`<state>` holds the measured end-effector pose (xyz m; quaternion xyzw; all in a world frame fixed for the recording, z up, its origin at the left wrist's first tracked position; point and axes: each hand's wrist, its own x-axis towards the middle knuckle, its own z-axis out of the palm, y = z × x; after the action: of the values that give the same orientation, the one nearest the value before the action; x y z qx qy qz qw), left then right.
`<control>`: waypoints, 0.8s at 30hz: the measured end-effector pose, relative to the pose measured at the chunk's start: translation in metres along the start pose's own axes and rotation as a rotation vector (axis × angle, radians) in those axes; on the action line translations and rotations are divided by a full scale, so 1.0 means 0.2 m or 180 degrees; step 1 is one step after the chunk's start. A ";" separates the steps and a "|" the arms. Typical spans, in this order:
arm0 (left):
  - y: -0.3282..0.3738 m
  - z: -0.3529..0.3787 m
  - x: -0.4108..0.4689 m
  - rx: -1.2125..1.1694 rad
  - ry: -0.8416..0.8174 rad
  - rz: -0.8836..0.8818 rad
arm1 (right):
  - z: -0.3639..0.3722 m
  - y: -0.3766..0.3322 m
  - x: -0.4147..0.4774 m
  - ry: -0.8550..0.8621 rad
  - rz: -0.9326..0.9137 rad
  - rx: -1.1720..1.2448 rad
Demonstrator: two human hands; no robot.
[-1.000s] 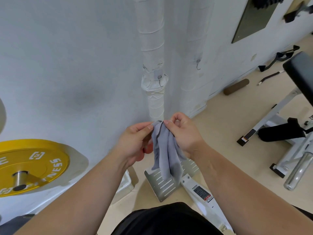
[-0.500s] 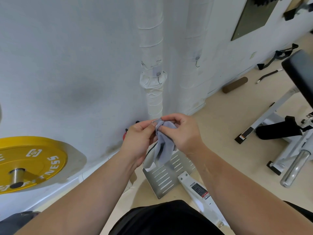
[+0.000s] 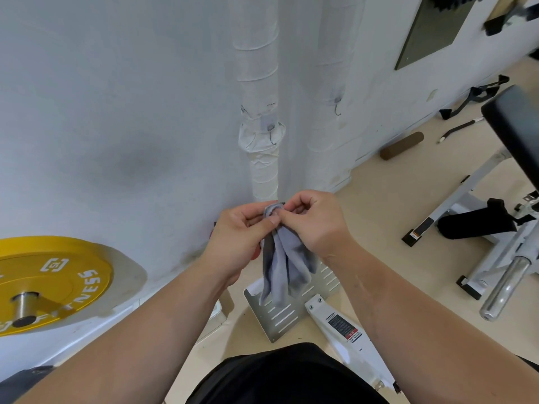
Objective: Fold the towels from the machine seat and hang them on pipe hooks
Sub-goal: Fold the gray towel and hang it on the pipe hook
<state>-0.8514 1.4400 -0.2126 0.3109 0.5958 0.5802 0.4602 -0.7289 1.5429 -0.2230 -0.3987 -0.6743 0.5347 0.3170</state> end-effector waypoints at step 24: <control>0.04 -0.45 0.21 0.0928 0.1524 0.0304 | -0.32 0.26 0.18 -0.0861 -0.0129 -0.4323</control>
<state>-0.9508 1.4425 -0.2212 0.2556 0.7493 0.5664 0.2289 -0.6820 1.6098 -0.2588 -0.4260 -0.9006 0.0331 -0.0797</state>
